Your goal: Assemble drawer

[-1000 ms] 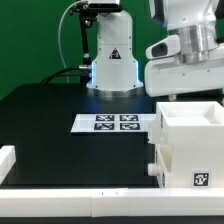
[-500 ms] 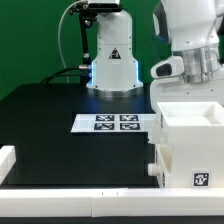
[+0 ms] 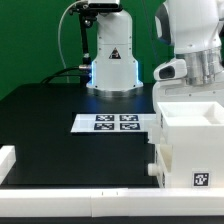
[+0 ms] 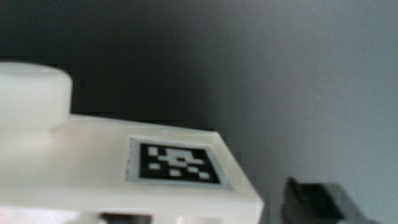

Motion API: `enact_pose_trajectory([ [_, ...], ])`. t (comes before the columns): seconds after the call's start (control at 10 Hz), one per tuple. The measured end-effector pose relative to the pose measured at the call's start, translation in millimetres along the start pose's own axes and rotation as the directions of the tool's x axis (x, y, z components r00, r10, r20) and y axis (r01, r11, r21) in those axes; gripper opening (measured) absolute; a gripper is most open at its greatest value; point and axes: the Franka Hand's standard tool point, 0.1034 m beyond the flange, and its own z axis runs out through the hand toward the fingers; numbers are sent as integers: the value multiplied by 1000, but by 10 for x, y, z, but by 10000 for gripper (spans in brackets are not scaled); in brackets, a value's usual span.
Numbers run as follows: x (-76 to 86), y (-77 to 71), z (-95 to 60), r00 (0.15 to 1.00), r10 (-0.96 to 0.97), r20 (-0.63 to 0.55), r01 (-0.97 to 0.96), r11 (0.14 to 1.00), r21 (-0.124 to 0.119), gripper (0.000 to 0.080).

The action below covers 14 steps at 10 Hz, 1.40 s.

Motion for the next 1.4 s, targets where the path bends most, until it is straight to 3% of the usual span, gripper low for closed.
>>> enact_pose_trajectory([
  [0.1,-1,0,1,1000,-3,0,3,1000,0,240],
  [0.2,4,-3,-2,1000,-6,-1,6,1000,0,71],
  [0.7,-1,5,-40,999,-48,13,48,999,-6,54],
  [0.9,-18,111,-282,988,-141,63,144,989,-32,41],
  [1.0,-9,248,-388,964,-256,72,259,965,-37,39],
  [1.1,70,493,-517,922,-376,92,381,924,-30,39],
  [1.2,183,741,-616,893,-438,107,440,898,1,39],
  [1.4,343,1029,-765,836,-540,98,541,841,19,39],
])
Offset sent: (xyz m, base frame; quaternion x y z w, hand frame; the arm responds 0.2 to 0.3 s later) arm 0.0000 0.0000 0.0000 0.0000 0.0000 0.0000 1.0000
